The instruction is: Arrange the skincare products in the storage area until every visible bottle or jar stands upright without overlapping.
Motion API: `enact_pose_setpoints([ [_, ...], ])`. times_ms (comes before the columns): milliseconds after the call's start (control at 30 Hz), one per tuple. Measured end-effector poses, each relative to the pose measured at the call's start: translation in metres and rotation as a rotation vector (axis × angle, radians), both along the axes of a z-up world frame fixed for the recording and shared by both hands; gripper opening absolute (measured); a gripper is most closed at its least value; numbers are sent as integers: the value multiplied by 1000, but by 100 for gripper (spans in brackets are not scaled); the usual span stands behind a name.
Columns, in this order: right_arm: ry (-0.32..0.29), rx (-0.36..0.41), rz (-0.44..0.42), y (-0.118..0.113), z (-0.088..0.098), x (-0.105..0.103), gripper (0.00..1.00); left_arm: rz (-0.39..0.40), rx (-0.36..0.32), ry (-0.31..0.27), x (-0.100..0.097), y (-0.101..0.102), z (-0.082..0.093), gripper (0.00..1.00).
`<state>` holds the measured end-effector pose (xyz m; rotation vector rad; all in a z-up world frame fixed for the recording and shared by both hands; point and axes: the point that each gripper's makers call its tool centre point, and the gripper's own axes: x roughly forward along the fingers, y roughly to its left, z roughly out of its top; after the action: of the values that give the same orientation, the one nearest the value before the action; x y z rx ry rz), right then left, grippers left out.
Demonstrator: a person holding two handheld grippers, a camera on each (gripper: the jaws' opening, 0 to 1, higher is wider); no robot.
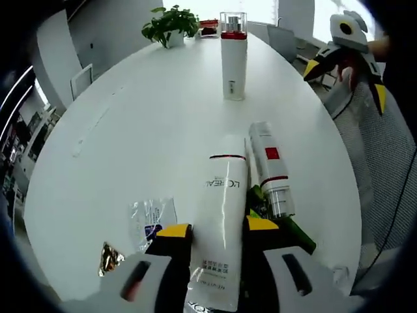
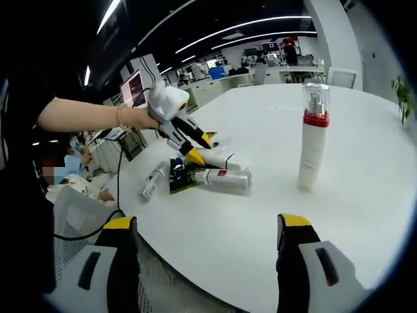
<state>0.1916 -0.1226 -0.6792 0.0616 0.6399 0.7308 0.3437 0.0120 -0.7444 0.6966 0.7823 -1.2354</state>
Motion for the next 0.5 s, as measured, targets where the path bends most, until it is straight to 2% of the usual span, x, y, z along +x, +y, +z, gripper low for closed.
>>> enact_pose_setpoints([
  [67,-11,-5,8,1,1,1,88,2,-6,6,-3,-1,2,28],
  [100,-25,-13,20,3,3,2,87,-30,-74,26,-10,-12,12,17],
  [133,-34,-15,27,4,4,3,87,86,-157,-19,7,-16,38,5],
  [167,-43,-14,32,6,5,5,87,134,-201,26,1,-16,49,1],
  [200,-51,-12,39,8,6,8,87,161,-231,-40,15,-15,55,1],
  [233,-55,-9,43,10,8,9,87,105,-189,-91,15,-8,52,1],
  [267,-59,-4,51,12,10,10,87,93,-163,-106,18,-2,50,1],
  [400,-69,1,64,17,12,10,87,84,-77,-90,10,13,28,2],
  [500,-76,9,66,17,14,9,88,108,-89,-61,-2,19,21,2],
])
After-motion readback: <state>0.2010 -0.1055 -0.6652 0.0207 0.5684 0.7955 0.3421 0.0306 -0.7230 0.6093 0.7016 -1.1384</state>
